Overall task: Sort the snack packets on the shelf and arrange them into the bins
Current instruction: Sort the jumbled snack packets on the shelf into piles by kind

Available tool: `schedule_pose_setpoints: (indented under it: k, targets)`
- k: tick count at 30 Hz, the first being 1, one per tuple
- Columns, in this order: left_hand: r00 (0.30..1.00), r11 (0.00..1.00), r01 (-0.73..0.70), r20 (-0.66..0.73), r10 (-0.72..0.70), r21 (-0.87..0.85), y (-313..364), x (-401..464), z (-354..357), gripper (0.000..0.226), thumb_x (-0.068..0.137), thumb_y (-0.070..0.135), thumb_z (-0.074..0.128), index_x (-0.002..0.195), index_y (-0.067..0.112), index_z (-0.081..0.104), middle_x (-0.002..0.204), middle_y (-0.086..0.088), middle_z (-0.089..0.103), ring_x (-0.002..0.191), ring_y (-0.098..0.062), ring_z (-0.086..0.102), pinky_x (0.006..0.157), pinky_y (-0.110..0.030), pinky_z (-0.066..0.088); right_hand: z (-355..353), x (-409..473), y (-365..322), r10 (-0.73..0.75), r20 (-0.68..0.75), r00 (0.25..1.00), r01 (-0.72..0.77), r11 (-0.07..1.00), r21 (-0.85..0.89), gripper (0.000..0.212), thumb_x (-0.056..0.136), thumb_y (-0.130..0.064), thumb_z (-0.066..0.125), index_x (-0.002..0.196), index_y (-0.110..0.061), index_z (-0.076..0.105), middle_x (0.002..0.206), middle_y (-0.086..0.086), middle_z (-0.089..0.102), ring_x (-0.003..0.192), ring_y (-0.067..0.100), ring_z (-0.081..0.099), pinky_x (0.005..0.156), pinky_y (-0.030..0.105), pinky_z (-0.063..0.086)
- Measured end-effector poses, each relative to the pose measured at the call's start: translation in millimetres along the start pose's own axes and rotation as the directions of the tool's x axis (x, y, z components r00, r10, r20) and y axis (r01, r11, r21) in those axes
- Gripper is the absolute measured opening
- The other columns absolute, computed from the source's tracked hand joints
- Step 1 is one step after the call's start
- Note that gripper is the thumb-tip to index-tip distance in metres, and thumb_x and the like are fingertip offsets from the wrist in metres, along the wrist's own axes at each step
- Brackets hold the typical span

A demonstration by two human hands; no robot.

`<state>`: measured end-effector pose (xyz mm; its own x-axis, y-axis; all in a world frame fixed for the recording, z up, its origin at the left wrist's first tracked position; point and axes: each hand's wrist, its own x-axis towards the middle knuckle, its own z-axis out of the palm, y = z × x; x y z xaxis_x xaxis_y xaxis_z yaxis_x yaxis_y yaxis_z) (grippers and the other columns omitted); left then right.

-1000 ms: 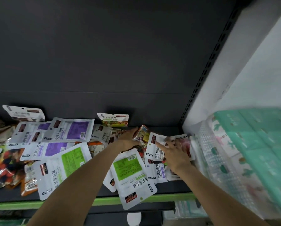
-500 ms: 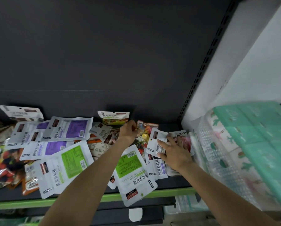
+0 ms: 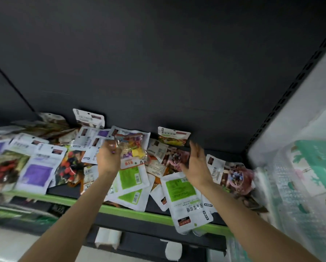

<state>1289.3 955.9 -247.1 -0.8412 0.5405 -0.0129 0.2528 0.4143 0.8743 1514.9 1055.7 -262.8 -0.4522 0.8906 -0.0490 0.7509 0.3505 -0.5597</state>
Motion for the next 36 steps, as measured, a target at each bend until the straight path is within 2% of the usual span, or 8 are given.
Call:
schedule_pose_setpoints:
  k: [4,7,13,16,24,27,32,36]
  targets:
    - [0.998,0.998,0.053,-0.029,-0.052,0.045,-11.5,31.8,-21.6,0.045,0.089,0.005,0.06,0.13,0.0,0.041,0.125,-0.023,0.056,0.112,-0.035,0.055,0.09,-0.039,0.042,10.8,21.7,-25.0,-0.072,-0.17,0.983,0.073,0.997,0.001,0.098,0.084,-0.022,0.069,0.151,-0.016,-0.002,0.158,0.015,-0.005,0.146,0.03,0.004,0.116,0.038,0.023]
    - [0.974,0.812,-0.212,0.184,0.131,0.544,-17.1,41.6,-15.0,0.087,0.084,0.03,0.069,0.15,0.014,0.015,0.157,-0.016,0.015,0.143,-0.033,0.016,0.116,-0.042,0.017,16.9,36.6,-37.9,-0.043,-0.107,0.993,0.026,0.988,-0.151,0.099,0.086,-0.028,0.066,0.151,-0.017,-0.007,0.157,0.012,0.005,0.144,0.029,0.01,0.117,0.038,0.02]
    - [0.608,0.541,-0.737,0.747,0.27,0.405,-9.1,27.6,18.9,0.061,0.091,0.032,0.059,0.145,0.022,0.032,0.15,-0.002,0.032,0.136,-0.022,0.033,0.111,-0.037,0.033,20.4,48.0,-57.3,0.042,-0.096,0.994,-0.086,0.854,-0.513,0.032,0.094,-0.019,0.052,0.125,-0.019,0.053,0.124,0.006,0.05,0.115,0.025,0.045,0.093,0.033,0.039]
    - [0.591,0.539,-0.739,0.772,0.233,0.403,-6.6,35.2,28.1,0.059,0.093,0.029,0.056,0.146,0.025,0.029,0.147,-0.004,0.035,0.134,-0.024,0.035,0.109,-0.039,0.035,15.7,49.0,-64.1,0.116,-0.054,0.992,-0.128,0.885,-0.448,0.022,0.097,-0.009,0.044,0.113,-0.016,0.056,0.111,0.009,0.062,0.103,0.029,0.06,0.071,0.031,0.041]
    - [0.626,0.538,-0.751,0.674,0.393,0.384,-16.2,37.8,48.9,0.036,0.092,0.01,0.051,0.125,0.021,0.059,0.133,-0.004,0.052,0.123,-0.022,0.047,0.101,-0.03,0.038,-29.2,-9.7,-14.3,0.163,-0.234,0.958,-0.269,0.792,-0.549,0.027,0.093,-0.006,0.045,0.113,-0.016,0.059,0.093,0.01,0.069,0.086,0.031,0.066,0.063,0.033,0.046]
    - [0.629,0.607,-0.737,0.632,0.453,0.298,-3.4,35.7,49.2,0.023,0.095,0.019,0.051,0.113,0.017,0.064,0.122,-0.006,0.058,0.111,-0.024,0.055,0.091,-0.032,0.043,-30.7,-29.2,-11.3,-0.093,-0.168,0.981,-0.048,0.729,-0.683,0.048,0.065,-0.003,0.077,0.105,-0.029,0.07,0.092,-0.005,0.073,0.058,0.015,0.067,0.042,0.021,0.043]
    - [0.623,0.643,-0.742,0.548,0.558,0.19,20.2,24.5,42.4,0.015,0.094,0.02,0.053,0.102,0.014,0.064,0.11,-0.006,0.061,0.099,-0.024,0.058,0.074,-0.029,0.041,-18.0,-55.6,26.4,0.091,0.034,0.995,-0.038,0.684,-0.729,0.048,0.088,0.002,0.043,0.127,-0.025,0.053,0.127,-0.005,0.057,0.108,0.014,0.059,0.091,0.029,0.05]
    - [0.671,0.669,-0.705,0.525,0.523,0.234,38.1,20.2,45.8,0.02,0.098,0.028,0.045,0.109,0.016,0.057,0.106,-0.01,0.063,0.097,-0.03,0.059,0.072,-0.034,0.042,-21.4,-60.7,43.0,0.251,0.087,0.964,-0.141,0.76,-0.635,0.056,0.088,0.006,0.044,0.136,-0.022,0.044,0.131,-0.001,0.051,0.122,0.018,0.05,0.102,0.035,0.045]
